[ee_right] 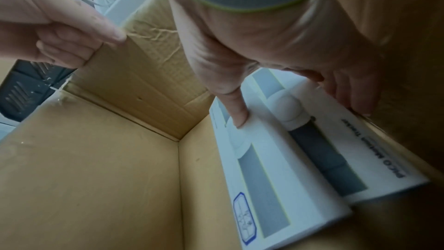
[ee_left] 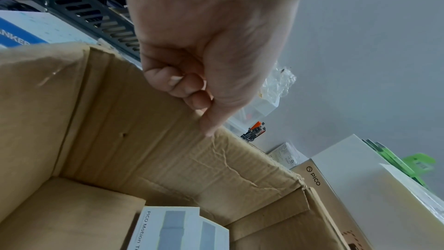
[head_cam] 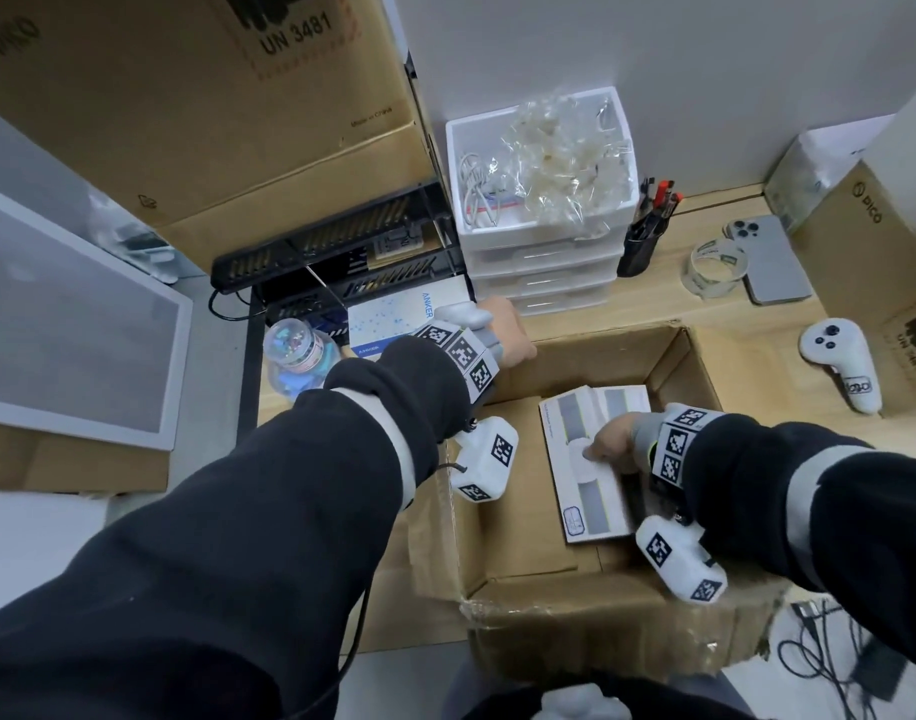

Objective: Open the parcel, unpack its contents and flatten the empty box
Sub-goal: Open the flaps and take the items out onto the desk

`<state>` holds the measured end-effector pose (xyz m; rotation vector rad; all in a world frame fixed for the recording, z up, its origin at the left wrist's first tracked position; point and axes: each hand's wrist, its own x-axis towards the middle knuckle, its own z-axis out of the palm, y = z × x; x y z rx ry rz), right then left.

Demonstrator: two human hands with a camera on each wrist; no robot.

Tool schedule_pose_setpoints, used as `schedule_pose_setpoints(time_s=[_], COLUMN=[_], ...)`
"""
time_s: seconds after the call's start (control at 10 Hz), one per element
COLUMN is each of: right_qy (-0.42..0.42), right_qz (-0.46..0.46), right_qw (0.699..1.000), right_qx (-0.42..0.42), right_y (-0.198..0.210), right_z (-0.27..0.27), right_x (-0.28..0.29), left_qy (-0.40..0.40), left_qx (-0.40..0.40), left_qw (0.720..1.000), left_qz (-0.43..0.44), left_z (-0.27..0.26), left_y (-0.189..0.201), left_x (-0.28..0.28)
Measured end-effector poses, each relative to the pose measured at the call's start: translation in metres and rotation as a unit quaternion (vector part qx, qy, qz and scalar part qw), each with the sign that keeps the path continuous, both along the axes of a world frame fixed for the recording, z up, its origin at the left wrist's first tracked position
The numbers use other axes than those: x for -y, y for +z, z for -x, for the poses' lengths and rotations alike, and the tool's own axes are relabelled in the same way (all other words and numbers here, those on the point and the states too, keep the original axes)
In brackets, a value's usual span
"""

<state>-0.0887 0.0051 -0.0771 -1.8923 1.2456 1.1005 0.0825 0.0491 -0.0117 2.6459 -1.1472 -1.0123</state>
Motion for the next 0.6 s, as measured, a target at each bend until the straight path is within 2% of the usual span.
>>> schedule_pose_setpoints(time_s=[0.1,0.2,0.3,0.5,0.6], right_qy=[-0.114,-0.117,-0.093,-0.091,-0.053], right_qz=[-0.059,-0.055,0.0,0.038,0.019], right_qw=[0.992,0.992,0.996,0.995,0.997], right_qx=[0.002,0.005,0.005,0.029,0.044], right_y=[-0.037,-0.031,-0.019,-0.03,-0.03], right_z=[0.0,-0.005,-0.002,-0.013,-0.017], right_x=[0.004,0.002,0.003,-0.017,-0.029], left_qy=[-0.002,-0.004,0.012,0.027,0.019], left_qx=[-0.001,-0.004,-0.013,-0.03,-0.032], left_qw=[1.0,1.0,1.0,0.999,0.999], left_qz=[-0.002,0.001,0.003,0.007,0.003], left_z=[0.0,-0.001,-0.002,-0.002,0.0], left_y=[0.001,0.0,-0.002,-0.004,-0.004], left_x=[0.001,0.001,0.002,0.001,0.001])
